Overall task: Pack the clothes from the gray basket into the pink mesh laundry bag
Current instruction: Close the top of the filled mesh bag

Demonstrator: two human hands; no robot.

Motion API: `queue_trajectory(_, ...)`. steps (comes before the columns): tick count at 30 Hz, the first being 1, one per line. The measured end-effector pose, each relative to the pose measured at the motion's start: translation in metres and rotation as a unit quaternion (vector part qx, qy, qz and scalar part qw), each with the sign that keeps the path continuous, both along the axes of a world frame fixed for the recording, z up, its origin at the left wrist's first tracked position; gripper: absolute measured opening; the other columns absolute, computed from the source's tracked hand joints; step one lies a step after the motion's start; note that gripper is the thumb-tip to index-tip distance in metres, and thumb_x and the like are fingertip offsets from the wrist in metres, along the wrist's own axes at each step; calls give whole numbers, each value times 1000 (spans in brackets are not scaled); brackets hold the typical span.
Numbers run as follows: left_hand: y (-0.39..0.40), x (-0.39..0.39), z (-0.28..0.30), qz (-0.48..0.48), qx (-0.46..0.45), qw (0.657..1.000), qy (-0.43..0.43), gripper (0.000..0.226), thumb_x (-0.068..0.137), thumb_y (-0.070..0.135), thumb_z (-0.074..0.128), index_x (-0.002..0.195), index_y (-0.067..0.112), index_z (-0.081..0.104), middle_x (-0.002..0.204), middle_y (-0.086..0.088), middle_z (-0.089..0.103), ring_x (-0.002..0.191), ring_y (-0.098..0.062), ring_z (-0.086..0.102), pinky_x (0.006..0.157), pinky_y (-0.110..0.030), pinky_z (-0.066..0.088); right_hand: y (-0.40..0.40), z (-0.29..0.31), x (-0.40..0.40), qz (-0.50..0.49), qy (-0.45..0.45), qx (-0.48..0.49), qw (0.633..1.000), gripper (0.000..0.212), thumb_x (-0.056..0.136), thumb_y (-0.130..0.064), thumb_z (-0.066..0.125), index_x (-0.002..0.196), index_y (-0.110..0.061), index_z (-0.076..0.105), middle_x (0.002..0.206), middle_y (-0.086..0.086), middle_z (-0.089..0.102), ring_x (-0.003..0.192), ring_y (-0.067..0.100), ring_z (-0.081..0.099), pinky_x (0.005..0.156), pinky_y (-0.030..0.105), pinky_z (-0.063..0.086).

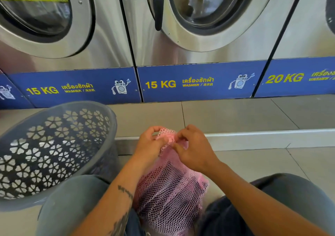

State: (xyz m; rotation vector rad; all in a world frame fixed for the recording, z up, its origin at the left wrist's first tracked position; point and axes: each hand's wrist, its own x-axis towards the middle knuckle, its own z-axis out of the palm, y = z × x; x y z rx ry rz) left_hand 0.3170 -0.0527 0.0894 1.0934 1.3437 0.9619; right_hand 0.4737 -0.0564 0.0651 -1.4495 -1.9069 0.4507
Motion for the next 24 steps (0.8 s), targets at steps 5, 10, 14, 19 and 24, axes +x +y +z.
queue_trajectory(5,4,-2,-4,-19,7,1000,12,33,95,-2,56,122,17,59,109,-12,70,83,-17,67,56,-18,50,2,0,-1,7,-36,10,999,15,86,-28,59,84,-17,68,83,-3,55,78,15,53,69,29,48)
queue_trajectory(10,5,-2,-6,-20,36,999,26,31,97,-2,54,117,21,61,106,-9,70,84,-16,67,56,-14,51,9,5,2,-10,-14,-80,997,22,82,-16,59,63,-27,56,74,-5,59,70,16,55,63,32,47)
queue_trajectory(14,7,-6,-6,-14,49,998,39,33,98,-2,51,116,24,61,107,-8,68,81,-16,67,57,-17,53,12,3,10,-54,-46,-155,985,24,80,-14,55,58,-23,52,69,-3,61,66,18,56,55,29,41)
queue_trajectory(19,13,-12,-9,-32,65,995,61,32,98,3,53,118,27,60,108,-6,71,87,-20,71,69,-26,60,11,9,10,-13,1,-165,986,18,86,-13,54,70,-12,63,68,2,65,61,16,54,60,36,49)
queue_trajectory(24,5,-6,-12,-30,114,980,160,35,95,6,59,113,34,50,111,1,57,88,-16,59,62,-8,49,11,10,3,-39,43,-138,989,21,86,-9,54,66,-14,60,66,-3,60,60,11,51,56,28,42)
